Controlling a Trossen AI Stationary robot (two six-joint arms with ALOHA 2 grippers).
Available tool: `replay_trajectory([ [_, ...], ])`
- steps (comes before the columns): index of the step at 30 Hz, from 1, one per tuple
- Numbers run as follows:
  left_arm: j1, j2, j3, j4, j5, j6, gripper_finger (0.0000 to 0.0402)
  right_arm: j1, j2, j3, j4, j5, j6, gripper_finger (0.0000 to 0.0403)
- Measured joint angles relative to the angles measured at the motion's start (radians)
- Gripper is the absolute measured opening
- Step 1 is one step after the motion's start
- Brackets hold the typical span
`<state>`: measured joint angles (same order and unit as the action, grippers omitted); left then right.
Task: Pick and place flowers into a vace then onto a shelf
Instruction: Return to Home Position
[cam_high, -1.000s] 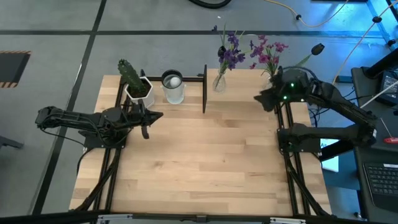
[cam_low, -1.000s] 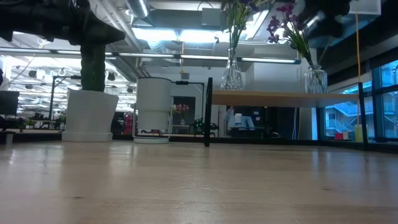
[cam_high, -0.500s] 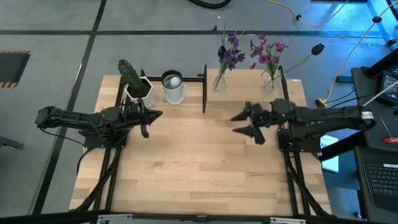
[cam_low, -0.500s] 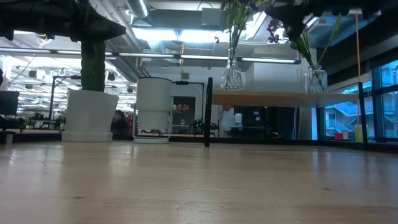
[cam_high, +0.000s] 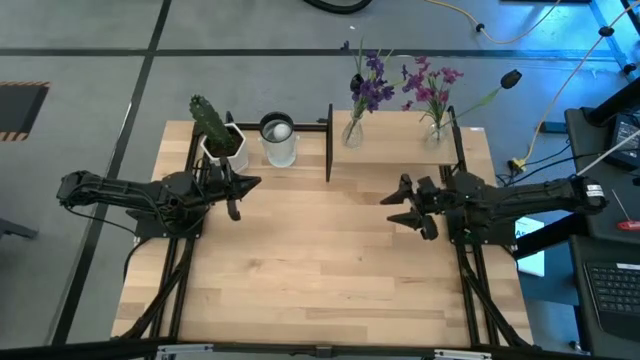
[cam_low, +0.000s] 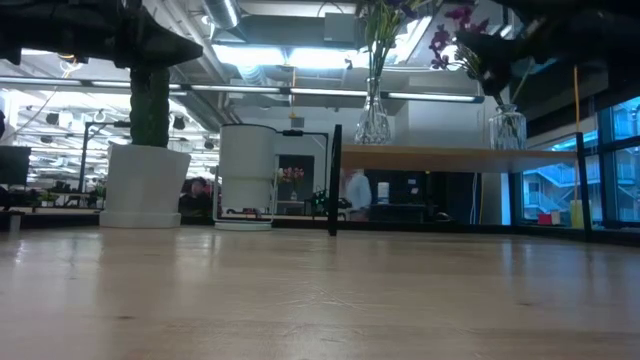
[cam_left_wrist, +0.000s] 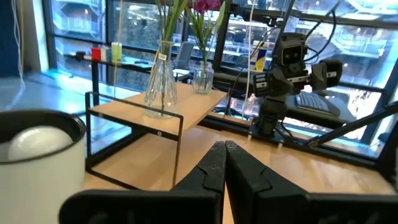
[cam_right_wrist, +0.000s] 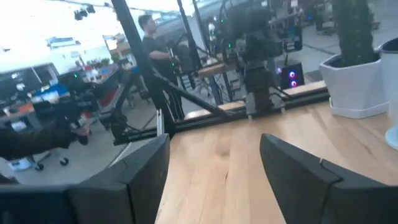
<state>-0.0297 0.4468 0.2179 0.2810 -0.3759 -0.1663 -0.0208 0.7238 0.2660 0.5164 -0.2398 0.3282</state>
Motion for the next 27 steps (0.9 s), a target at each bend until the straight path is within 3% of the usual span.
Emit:
replay_trajectory([
  [13,0.0,-0.013,0.0,-0.004,-0.022,0.047,0.0004,-0.042,-0.263,-0.141,-0.017,0.002,0.034,0.0252],
  [18,0.0,-0.098,0.0,-0.017,-0.036,0.06,0.0004,-0.043,-0.328,-0.177,-0.027,0.002,0.042,0.0252],
  [27,0.0,-0.316,0.0,-0.234,-0.133,0.032,0.0003,-0.043,-0.36,-0.178,-0.039,0.002,0.03,0.0252],
])
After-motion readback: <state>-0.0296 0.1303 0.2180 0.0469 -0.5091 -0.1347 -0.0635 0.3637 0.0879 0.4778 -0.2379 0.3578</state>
